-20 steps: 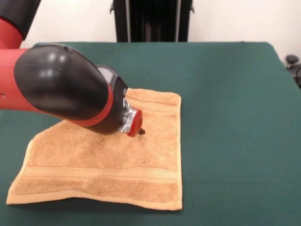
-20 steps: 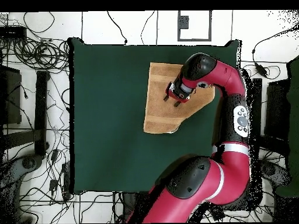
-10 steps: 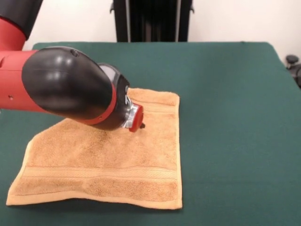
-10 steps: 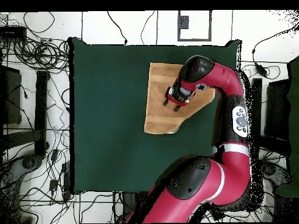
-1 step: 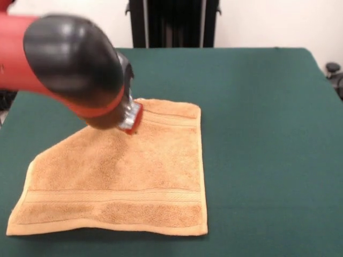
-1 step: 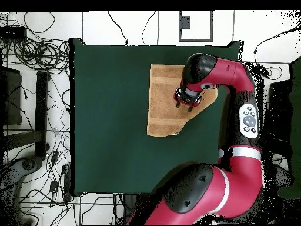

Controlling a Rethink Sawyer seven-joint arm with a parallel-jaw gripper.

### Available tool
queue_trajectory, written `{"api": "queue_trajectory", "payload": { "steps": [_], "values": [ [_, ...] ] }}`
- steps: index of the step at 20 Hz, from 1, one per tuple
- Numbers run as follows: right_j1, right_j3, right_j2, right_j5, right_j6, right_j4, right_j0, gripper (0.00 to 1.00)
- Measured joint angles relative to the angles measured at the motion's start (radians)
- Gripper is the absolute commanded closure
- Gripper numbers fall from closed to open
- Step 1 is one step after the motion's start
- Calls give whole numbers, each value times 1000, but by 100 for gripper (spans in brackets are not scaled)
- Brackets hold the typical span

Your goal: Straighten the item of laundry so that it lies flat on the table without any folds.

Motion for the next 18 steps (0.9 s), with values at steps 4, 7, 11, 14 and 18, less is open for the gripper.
{"api": "queue_trajectory", "payload": {
  "steps": [4,7,11,14,18],
  "values": [
    [-80,15,-17,-34,0,-60,4,0],
    [-114,20,-18,-75,0,-86,4,0],
    [-152,46,-18,-213,0,-124,2,0],
    [-176,73,-18,-412,0,-155,-2,0],
    [-177,84,-18,-580,0,-174,-7,0]
  ]
}}
